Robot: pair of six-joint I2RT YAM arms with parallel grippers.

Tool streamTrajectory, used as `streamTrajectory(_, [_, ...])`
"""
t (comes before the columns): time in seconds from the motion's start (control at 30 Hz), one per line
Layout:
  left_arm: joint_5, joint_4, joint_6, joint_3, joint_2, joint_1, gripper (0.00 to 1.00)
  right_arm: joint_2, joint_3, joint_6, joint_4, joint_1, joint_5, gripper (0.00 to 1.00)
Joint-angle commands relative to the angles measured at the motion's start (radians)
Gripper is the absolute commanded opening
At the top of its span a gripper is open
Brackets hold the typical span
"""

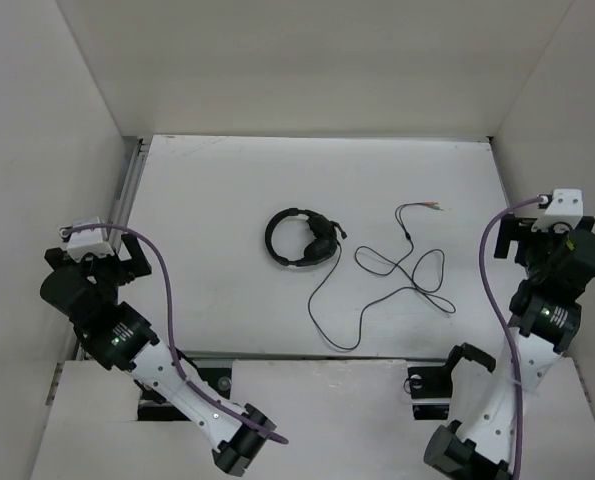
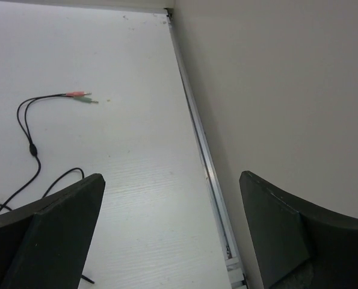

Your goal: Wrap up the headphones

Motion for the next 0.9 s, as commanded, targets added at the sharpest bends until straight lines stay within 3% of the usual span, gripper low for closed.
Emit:
streamTrajectory(0.0, [0.058,0.002,-0.042,0.059,0.007,-0.021,1.0,-0.062,-0.034,0.04,0.063,0.047,0.057,1.0])
streamTrajectory(0.13, [0.073,0.013,-0.072,0.074,0.029,-0.057,1.0,-0.129,-0.117,0.022,0.23,0.073,0.144,1.0])
streamTrajectory(0.27, [0.056,0.001,-0.124,0.122,0.09,-0.183,1.0,-0.108,-0.132,0.037,0.311,0.121,0.221,1.0])
streamTrajectory(0.37, [0.015,-0.028,-0.174,0.16,0.162,-0.341,1.0,-0.079,-0.138,0.065,0.351,0.177,0.216,1.0])
streamTrajectory(0.57, [-0.391,-0.06,-0.188,0.186,0.362,-0.942,1.0,-0.019,-0.172,0.204,0.479,0.374,0.121,1.0])
streamTrajectory(0.73, [-0.434,-0.011,-0.246,0.127,0.521,-1.04,0.98,0.088,-0.197,0.286,0.503,0.466,-0.008,1.0])
streamTrajectory(0.87, [-0.516,0.044,-0.267,0.09,0.653,-1.183,0.96,0.166,-0.247,0.24,0.54,0.535,-0.025,1.0])
